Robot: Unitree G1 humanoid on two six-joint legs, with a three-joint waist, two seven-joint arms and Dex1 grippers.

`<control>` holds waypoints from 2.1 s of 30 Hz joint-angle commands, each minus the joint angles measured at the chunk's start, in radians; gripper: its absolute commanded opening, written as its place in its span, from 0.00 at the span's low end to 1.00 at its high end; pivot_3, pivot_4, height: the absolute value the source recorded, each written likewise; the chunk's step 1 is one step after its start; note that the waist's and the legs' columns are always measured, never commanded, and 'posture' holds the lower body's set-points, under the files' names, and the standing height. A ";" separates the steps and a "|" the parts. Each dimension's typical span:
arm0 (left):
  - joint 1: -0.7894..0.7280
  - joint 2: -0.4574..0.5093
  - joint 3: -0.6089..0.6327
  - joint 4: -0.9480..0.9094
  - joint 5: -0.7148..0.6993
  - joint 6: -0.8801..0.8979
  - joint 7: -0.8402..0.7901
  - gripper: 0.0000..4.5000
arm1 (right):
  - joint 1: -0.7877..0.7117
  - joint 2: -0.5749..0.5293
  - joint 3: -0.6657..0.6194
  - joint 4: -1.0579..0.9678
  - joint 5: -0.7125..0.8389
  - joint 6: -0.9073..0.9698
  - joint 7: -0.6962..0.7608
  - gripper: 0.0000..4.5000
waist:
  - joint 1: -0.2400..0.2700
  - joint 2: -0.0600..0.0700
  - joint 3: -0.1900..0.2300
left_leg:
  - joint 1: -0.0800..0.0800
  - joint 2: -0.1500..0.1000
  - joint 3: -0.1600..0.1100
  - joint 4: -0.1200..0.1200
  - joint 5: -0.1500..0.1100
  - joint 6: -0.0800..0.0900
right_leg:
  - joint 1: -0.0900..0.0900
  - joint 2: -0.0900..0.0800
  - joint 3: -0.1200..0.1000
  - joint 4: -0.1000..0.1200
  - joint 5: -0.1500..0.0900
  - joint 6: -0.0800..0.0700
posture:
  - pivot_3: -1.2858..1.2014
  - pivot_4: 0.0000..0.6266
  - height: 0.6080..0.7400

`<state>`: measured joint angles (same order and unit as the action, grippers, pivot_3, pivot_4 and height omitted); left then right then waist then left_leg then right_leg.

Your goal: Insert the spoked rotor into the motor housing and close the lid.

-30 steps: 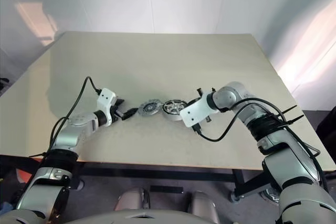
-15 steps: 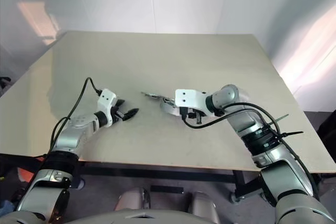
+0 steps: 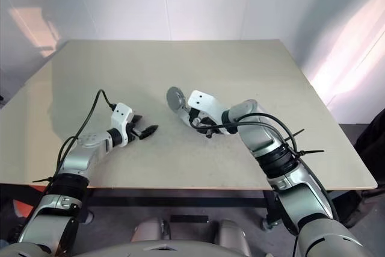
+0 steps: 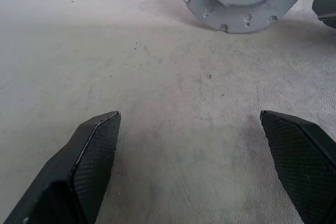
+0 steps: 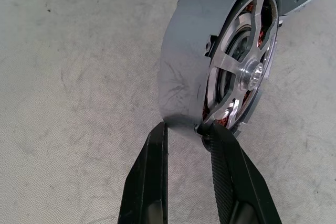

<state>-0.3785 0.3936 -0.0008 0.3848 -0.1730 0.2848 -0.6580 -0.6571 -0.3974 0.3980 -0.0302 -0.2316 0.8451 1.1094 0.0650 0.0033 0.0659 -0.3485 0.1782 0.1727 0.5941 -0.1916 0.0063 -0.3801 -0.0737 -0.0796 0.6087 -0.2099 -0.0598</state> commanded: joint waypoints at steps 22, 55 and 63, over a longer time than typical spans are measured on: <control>-0.012 0.004 0.009 -0.020 0.001 -0.006 0.002 1.00 | -0.118 -0.181 -0.004 0.061 0.190 -0.769 0.122 0.99 | 0.034 0.000 0.001 | -0.005 -0.004 0.000 -0.003 -0.001 0.000 | -0.004 -0.001 0.002 -0.001 0.000 0.000 | 0.52 0.00 1.00; -0.009 -0.003 0.011 -0.010 0.003 -0.021 0.022 1.00 | -0.414 -0.136 0.290 0.886 -0.438 -1.893 -0.298 0.72 | 0.011 0.000 0.001 | -0.020 -0.003 0.001 0.004 -0.003 0.004 | -0.015 -0.001 0.001 0.003 0.005 -0.009 | 0.52 0.00 1.00; -0.002 -0.003 0.014 -0.014 0.001 -0.021 0.026 1.00 | -0.426 -0.106 0.293 0.890 -0.443 -1.884 -0.287 0.72 | 0.009 0.000 0.001 | -0.020 -0.003 0.001 0.005 -0.003 0.004 | -0.015 -0.001 0.001 0.004 0.005 -0.009 | 0.52 0.00 1.00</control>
<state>-0.3785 0.3875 0.0022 0.3785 -0.1731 0.2697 -0.6359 -1.0525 -0.5047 0.6918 0.8787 -0.6777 -1.0363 0.8245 0.0737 0.0035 0.0670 -0.3684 0.1754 0.1733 0.5986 -0.1949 0.0099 -0.3950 -0.0752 -0.0785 0.6125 -0.2046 -0.0688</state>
